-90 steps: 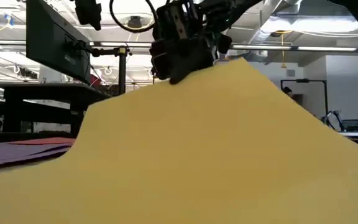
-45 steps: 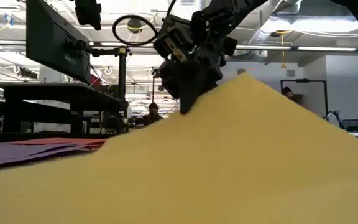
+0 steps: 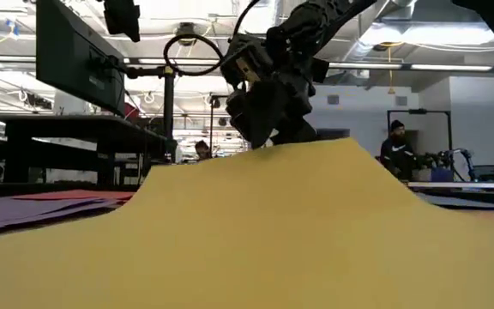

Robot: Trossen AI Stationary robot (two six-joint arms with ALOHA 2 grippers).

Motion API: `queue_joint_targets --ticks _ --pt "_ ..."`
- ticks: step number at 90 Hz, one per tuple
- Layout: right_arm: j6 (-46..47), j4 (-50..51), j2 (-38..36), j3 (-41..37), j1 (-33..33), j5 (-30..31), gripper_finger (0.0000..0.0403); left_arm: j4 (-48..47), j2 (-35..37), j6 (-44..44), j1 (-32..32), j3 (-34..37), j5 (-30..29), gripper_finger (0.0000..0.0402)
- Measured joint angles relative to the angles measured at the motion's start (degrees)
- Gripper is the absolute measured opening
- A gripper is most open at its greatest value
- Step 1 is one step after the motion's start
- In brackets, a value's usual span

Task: Organize paper
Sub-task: Stack the yellow paper on top of the yellow paper

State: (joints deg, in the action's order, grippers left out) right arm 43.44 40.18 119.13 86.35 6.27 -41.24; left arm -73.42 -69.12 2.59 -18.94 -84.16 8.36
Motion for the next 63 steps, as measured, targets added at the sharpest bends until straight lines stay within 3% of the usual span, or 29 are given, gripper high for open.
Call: queue_joint_targets --ticks 12,25,36,46,63 --pt "-3.23 3.75 0.00 0.00 0.98 -0.65 0.0174 0.36 0.00 0.00 0.00 0.00 -0.49 0.0082" --pt "-7.07 5.84 -2.09 0.00 2.61 6.75 0.0191 1.23 0.00 0.19 0.00 0.00 -1.63 0.0082" --pt "-10.93 5.65 -3.74 0.38 3.25 7.77 0.0193 1.32 -0.35 0.06 0.00 0.01 -1.80 0.0082" --pt "-17.71 9.82 -7.61 2.04 3.87 14.73 0.0193 2.43 -1.12 -0.83 0.23 0.07 -1.83 0.0082" --pt "-27.24 15.44 -24.08 -0.59 -1.00 36.08 0.0193 1.45 -4.30 -1.59 4.44 0.07 -1.39 0.0082"
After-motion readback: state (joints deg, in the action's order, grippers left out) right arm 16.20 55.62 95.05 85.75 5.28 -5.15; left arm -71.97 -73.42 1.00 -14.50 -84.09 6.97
